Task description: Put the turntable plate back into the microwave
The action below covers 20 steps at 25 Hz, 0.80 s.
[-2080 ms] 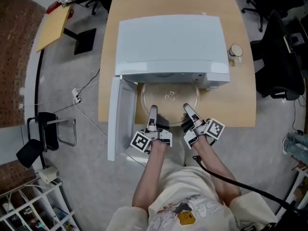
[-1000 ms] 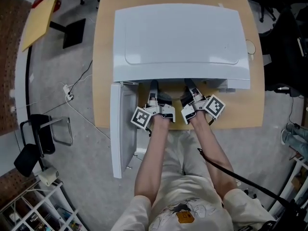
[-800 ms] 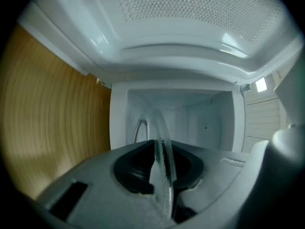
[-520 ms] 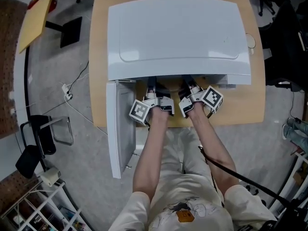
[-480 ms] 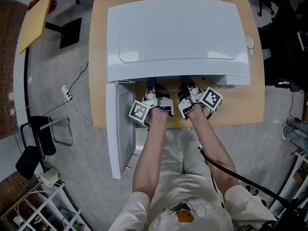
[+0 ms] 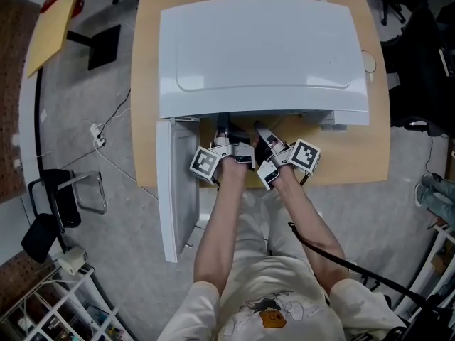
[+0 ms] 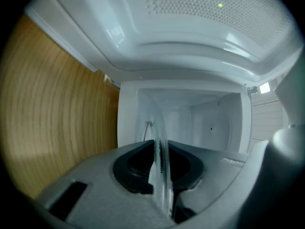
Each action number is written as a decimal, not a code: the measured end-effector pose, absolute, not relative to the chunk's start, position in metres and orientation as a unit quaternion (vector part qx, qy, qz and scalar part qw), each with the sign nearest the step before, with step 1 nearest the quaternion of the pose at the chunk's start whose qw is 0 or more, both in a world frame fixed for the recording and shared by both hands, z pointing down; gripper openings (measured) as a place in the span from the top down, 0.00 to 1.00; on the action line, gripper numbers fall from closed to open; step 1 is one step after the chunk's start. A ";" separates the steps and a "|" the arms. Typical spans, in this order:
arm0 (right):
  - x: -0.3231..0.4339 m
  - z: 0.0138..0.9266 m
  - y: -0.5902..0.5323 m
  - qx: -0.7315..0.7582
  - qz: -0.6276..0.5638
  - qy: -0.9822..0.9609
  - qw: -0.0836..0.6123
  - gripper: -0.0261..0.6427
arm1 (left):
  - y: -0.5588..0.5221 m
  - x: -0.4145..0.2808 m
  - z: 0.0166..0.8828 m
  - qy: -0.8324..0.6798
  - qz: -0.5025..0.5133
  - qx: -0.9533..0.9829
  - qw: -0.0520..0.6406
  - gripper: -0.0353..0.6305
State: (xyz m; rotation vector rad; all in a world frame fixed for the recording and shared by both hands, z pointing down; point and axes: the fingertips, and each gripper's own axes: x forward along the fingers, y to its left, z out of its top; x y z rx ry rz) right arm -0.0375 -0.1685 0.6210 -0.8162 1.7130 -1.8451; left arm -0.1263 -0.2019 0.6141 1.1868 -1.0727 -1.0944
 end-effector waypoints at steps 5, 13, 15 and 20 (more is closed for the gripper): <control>-0.027 0.623 -0.177 -0.310 -0.674 0.620 0.256 0.90 | -0.200 -0.123 0.611 -0.450 -0.461 0.511 0.569 0.70; -0.029 0.623 -0.199 -0.316 -0.676 0.613 0.260 0.90 | -0.169 -0.114 0.626 -0.466 -0.402 0.530 0.583 0.83; -0.031 0.626 -0.200 -0.314 -0.678 0.612 0.258 0.90 | -0.173 -0.111 0.620 -0.452 -0.415 0.526 0.589 0.87; -0.032 0.631 -0.202 -0.318 -0.679 0.620 0.230 0.90 | -0.177 -0.114 0.629 -0.458 -0.405 0.521 0.595 0.89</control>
